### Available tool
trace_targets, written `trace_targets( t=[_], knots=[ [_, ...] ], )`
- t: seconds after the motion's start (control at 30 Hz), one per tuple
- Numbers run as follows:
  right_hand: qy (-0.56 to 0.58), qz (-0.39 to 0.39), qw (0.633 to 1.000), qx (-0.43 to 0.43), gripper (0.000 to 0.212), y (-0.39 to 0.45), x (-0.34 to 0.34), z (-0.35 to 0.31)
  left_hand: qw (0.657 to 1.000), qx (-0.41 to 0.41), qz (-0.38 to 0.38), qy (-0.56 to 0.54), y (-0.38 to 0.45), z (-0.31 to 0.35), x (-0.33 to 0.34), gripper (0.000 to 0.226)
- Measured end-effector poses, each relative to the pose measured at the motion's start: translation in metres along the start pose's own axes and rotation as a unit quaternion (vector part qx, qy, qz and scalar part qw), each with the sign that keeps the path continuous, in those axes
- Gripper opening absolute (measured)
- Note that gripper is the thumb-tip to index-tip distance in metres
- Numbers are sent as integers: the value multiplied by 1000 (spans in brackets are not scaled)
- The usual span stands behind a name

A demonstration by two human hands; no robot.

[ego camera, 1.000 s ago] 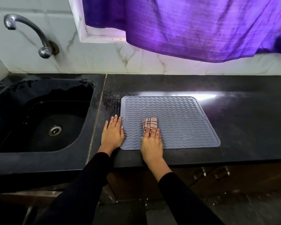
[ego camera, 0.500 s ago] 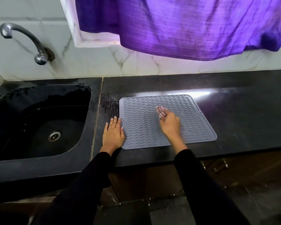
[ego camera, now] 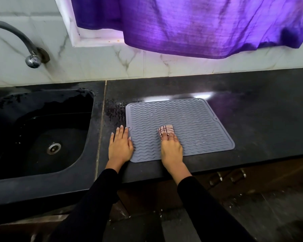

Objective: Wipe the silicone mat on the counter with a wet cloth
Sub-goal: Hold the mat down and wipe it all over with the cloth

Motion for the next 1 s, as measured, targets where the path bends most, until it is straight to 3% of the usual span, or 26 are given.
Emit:
trace_targets(
  t=[0.1, 0.2, 0.23, 0.33, 0.43, 0.57, 0.67, 0.8, 0.87, 0.93, 0.97, 1.0],
  knots=[
    [150, -16, 987, 59, 41, 13, -13, 23, 1000, -1, -9, 1, -1, 0, -2, 50],
    [375, -49, 901, 215, 26, 29, -23, 51, 1000, 1, -18, 1, -2, 0, -3, 50],
    [381, -34, 892, 241, 25, 32, -30, 56, 1000, 1, -20, 1, -2, 0, -3, 50],
    [240, 40, 950, 195, 32, 25, -47, 46, 1000, 3, -22, 5, -2, -1, -2, 51],
    [105, 3, 989, 105, 43, 3, -17, 19, 1000, 5, -22, 3, -2, -2, -2, 63],
    [-10, -19, 999, 42, 56, -4, 19, 15, 1000, 3, -15, 0, -1, -1, -1, 58],
    [17, -4, 999, 29, 63, 3, 12, 21, 1000, -1, -9, -5, 1, -2, 1, 50],
    [131, 2, 991, 35, 63, 7, -4, 41, 1000, 0, 8, -16, 2, -3, -2, 61],
    [255, -34, 962, 89, 50, 16, -11, 59, 1000, 1, 14, -21, 2, -5, -2, 62],
    [403, -54, 898, 168, 34, 27, -18, 78, 999, -1, 17, -27, 2, -6, -3, 59],
    [426, -32, 881, 201, 31, 31, -25, 87, 999, -1, 17, -29, 2, -5, -3, 56],
    [402, 5, 888, 221, 32, 34, -33, 95, 999, 0, 17, -30, 1, -5, -3, 52]
  ],
)
Point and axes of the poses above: each hand's wrist, its own y-axis towards the middle knuckle, its own x-axis out of the palm, z = x × y, the point moved 6 cm from there along y, towards the middle knuckle, and after that the axes turned 5 degrees about z, right-handed, at the moved point
